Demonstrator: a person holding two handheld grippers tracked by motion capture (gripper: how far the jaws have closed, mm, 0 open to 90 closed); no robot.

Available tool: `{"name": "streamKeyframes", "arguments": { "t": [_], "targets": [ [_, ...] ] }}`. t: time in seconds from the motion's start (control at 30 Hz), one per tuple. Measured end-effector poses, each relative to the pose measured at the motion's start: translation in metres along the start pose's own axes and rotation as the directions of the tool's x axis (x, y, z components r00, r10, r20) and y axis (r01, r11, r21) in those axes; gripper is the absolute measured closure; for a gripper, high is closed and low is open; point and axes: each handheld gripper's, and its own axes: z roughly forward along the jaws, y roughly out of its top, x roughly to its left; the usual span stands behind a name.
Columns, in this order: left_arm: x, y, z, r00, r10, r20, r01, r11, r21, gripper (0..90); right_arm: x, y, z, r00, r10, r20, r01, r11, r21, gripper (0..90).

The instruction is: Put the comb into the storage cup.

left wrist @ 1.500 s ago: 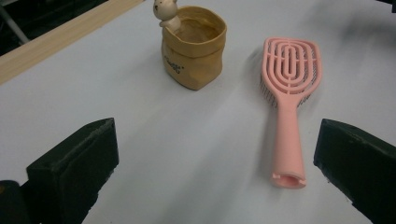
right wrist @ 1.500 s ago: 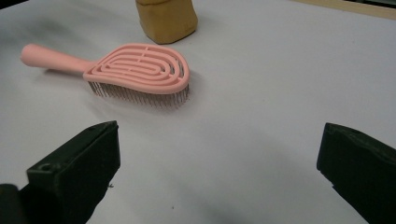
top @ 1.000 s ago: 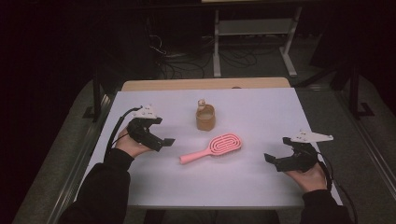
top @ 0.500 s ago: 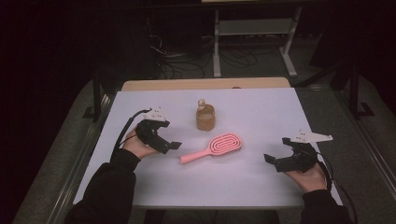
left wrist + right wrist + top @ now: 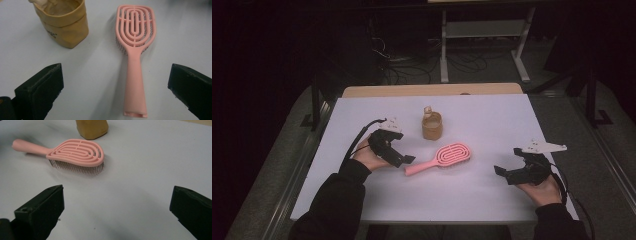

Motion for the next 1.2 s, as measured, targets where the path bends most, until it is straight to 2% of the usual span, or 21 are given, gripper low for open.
{"name": "streamKeyframes", "arguments": {
  "t": [0.9,1.2],
  "targets": [
    [-0.015,0.004,0.032,0.9974,0.041,0.059,-0.045,0.9961,0.076,0.0,0.001,-0.001,0.002,1.0000,-0.003,-0.009,0.004,0.9999,0.017,0.0],
    [-0.021,0.005,0.041,0.9956,0.062,0.070,-0.070,0.9914,0.111,0.0,0.001,-0.001,0.003,0.9999,-0.004,-0.011,0.005,0.9998,0.021,0.0]
  ]
}}
